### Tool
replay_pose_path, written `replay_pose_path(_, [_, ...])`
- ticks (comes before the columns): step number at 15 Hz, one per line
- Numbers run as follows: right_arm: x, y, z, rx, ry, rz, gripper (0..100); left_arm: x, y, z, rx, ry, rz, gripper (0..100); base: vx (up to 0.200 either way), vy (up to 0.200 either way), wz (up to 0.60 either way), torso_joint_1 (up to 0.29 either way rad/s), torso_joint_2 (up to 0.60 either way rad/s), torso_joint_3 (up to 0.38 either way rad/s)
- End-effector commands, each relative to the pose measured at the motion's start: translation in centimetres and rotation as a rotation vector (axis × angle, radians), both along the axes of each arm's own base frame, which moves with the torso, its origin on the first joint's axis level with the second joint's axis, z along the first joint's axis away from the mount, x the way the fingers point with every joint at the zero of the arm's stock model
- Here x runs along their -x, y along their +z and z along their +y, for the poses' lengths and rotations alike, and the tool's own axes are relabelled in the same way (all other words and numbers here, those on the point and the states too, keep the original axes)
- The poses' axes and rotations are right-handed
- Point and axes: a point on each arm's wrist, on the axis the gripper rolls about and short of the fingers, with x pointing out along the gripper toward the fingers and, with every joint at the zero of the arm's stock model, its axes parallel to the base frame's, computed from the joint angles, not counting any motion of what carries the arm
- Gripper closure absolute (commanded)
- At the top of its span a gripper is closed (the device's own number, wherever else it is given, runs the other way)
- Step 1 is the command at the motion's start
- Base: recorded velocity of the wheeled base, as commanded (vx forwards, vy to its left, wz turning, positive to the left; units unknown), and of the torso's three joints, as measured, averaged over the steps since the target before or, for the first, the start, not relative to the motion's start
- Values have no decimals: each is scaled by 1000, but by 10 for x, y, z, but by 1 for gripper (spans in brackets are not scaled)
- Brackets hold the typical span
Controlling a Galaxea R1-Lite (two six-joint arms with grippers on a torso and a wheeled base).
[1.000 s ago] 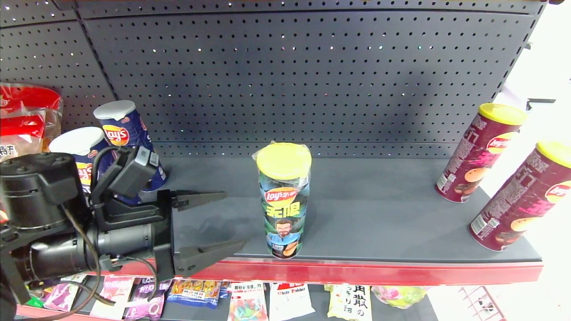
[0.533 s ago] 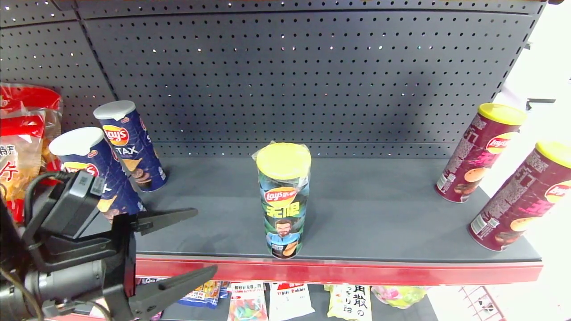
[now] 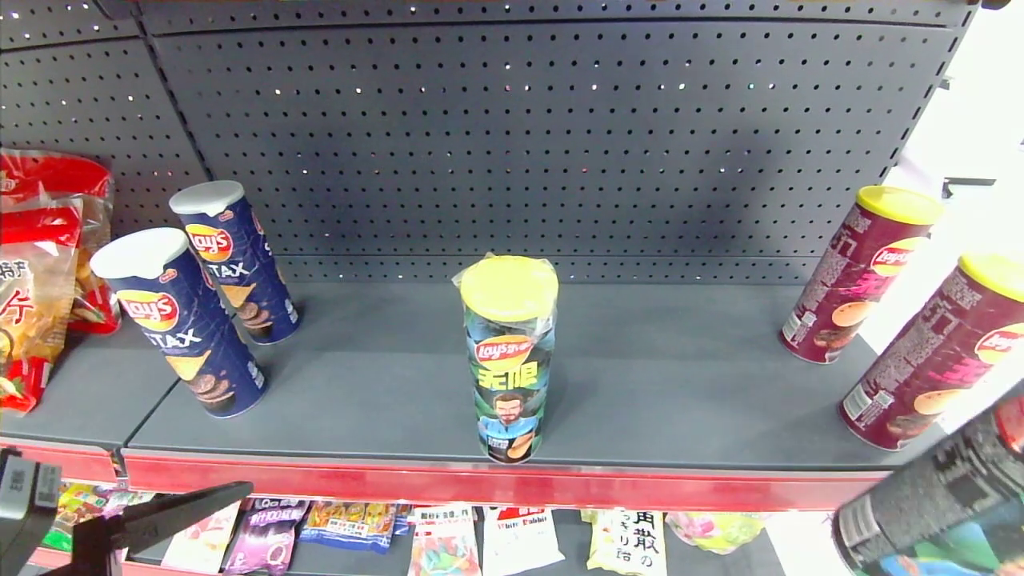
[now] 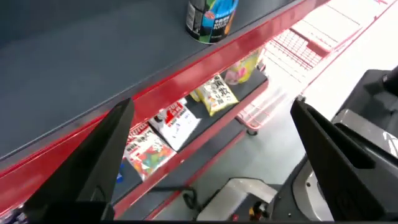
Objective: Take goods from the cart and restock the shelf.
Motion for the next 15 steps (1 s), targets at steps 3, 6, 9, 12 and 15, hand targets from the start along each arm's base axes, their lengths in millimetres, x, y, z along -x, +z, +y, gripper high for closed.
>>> replay_pose_path(3, [-99, 23, 65, 12, 172, 94, 100, 16, 14, 5, 12, 6, -131, 0, 0, 0, 0, 0, 0, 0])
replay_pose_path(6, [-144, 19, 94, 4, 190, 68, 100, 15, 16, 5, -6, 11, -152, 0, 0, 0, 0, 0, 0, 0])
replay_pose_path(9, [-180, 11, 114, -2, 189, 48, 100, 14, 16, 6, -12, 30, -150, 0, 0, 0, 0, 0, 0, 0])
replay_pose_path(12, [-217, 11, 136, -2, 192, 48, 100, 14, 15, 6, -18, 31, -137, 0, 0, 0, 0, 0, 0, 0])
replay_pose_path(15, [-240, 4, 155, 7, 209, 54, 100, 14, 16, 5, -24, 31, -122, 0, 0, 0, 0, 0, 0, 0])
